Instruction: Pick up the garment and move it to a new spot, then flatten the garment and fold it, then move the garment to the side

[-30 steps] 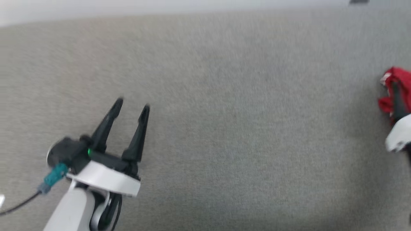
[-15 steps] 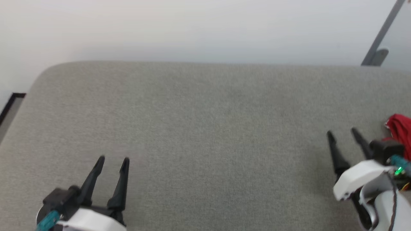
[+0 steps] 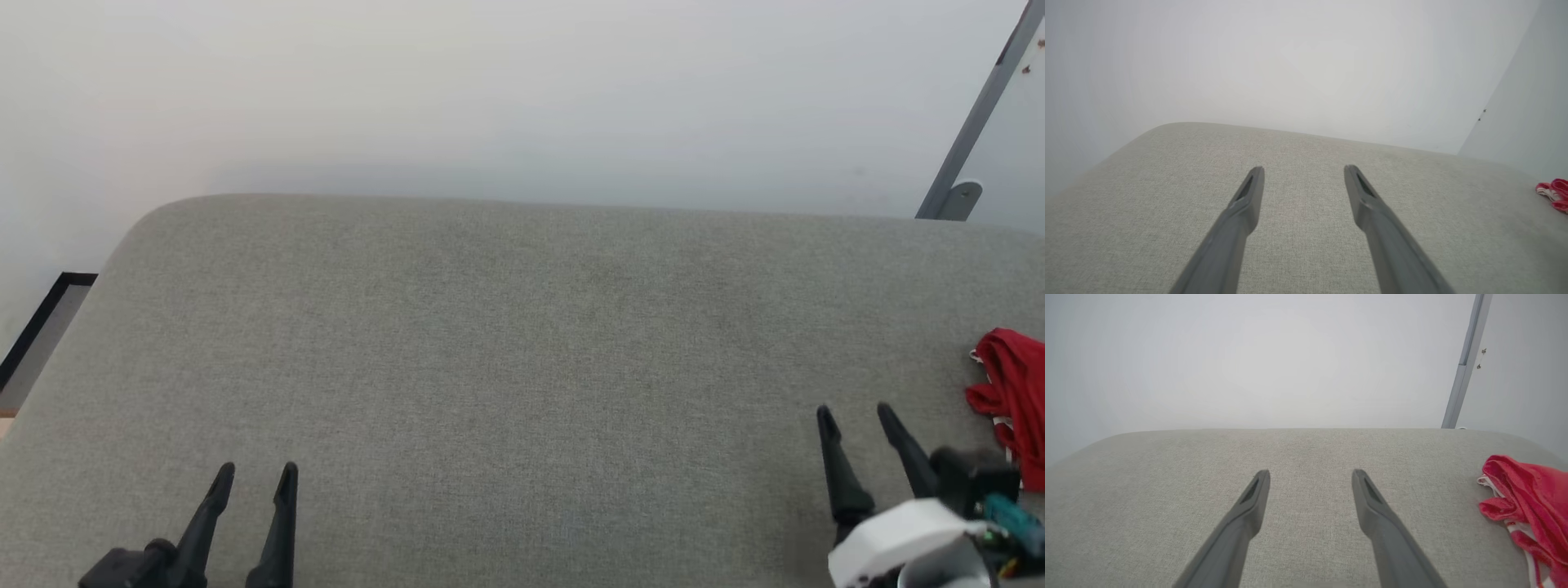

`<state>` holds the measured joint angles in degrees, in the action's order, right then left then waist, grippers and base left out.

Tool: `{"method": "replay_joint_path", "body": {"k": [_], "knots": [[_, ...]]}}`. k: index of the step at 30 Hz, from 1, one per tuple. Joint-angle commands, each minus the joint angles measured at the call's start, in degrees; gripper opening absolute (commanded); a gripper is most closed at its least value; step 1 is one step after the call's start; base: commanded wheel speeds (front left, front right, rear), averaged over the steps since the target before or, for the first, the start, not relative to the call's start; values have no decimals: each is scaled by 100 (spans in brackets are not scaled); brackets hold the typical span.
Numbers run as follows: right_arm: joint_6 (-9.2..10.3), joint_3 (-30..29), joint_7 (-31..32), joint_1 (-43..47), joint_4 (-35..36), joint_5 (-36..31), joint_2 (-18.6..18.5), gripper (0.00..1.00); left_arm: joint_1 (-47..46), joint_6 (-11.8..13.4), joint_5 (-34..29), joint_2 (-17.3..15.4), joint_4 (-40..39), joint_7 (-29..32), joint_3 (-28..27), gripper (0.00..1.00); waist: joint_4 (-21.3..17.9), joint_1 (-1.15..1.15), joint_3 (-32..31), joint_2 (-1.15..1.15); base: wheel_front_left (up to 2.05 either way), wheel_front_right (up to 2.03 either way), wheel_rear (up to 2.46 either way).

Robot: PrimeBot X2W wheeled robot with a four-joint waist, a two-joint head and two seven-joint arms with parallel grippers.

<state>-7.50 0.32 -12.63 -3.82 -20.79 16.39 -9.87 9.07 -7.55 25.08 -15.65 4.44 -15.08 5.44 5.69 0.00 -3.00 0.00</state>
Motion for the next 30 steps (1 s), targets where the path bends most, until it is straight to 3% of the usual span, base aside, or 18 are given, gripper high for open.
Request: {"method": "replay_joint_path", "body": {"k": [1,12,30], "knots": [[2,-56,-42,160,104,-58,59,100,112,15,-42,20,-57,-8,-31,100,4,0,-22,0,0,0,0],[2,-409,165,764,874,-194,401,100,445,15,19,34,-196,-8,-144,100,-57,0,-81,0,0,0,0],[2,-436,379,915,1225,-166,533,100,496,15,40,99,-224,-8,-181,100,-68,0,-109,0,0,0,0]]}}
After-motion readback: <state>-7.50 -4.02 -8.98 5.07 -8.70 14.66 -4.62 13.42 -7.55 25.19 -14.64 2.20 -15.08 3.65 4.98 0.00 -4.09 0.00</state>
